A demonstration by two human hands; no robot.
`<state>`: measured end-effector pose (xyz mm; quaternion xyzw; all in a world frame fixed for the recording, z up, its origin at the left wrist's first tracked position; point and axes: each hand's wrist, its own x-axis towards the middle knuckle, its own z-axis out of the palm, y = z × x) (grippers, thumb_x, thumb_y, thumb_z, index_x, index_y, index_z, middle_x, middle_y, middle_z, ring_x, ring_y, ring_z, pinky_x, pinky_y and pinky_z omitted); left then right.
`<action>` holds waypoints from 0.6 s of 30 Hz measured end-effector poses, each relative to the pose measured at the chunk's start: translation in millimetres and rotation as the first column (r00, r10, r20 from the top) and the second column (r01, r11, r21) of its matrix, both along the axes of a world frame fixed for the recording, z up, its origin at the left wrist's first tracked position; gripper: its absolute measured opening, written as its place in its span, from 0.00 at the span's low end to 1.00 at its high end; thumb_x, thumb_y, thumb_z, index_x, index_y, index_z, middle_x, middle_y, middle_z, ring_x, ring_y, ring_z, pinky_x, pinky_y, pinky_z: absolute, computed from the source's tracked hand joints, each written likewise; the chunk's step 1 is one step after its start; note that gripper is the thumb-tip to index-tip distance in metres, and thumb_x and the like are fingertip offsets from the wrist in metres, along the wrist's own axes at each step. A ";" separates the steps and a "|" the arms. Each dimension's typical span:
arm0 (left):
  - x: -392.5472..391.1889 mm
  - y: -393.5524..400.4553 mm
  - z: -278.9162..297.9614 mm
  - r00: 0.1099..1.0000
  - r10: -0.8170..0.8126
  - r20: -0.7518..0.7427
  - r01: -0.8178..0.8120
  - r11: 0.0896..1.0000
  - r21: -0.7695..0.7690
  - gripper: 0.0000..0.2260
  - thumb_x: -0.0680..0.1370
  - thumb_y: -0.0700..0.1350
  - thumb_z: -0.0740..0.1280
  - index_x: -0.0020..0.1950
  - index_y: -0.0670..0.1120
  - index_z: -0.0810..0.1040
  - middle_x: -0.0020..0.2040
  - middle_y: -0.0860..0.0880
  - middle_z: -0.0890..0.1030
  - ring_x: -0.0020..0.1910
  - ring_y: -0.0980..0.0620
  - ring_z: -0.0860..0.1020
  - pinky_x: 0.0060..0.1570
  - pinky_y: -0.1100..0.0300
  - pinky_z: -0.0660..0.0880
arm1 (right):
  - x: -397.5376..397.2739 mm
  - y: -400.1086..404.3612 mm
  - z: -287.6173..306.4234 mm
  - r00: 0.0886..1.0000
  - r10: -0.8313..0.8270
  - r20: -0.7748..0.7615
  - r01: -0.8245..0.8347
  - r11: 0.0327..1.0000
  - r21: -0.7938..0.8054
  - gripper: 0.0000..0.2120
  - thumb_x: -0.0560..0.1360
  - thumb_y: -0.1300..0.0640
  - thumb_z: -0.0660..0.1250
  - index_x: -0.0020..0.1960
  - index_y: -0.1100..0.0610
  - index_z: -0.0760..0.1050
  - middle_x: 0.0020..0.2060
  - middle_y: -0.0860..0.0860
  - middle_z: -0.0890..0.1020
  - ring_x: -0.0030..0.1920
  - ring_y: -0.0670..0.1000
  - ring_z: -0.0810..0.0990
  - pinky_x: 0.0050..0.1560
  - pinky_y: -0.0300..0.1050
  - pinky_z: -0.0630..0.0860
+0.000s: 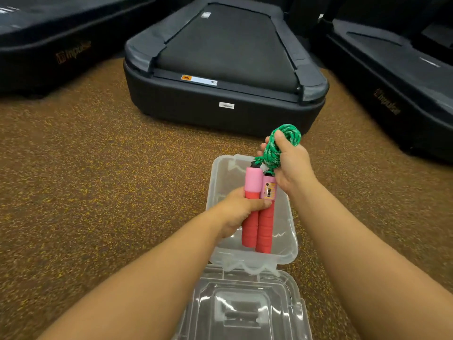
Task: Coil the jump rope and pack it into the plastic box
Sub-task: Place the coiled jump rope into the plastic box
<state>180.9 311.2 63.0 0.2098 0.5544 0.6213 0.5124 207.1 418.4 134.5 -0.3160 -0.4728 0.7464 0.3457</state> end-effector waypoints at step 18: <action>-12.8 40.1 -76.2 0.987 0.159 -0.025 -0.148 0.835 -0.530 0.08 0.75 0.38 0.69 0.42 0.44 0.69 0.39 0.43 0.74 0.36 0.45 0.75 0.44 0.48 0.76 | -46.2 42.8 -154.3 0.703 0.168 0.691 -0.317 0.944 0.093 0.14 0.73 0.55 0.69 0.54 0.62 0.76 0.51 0.63 0.82 0.50 0.61 0.81 0.54 0.59 0.79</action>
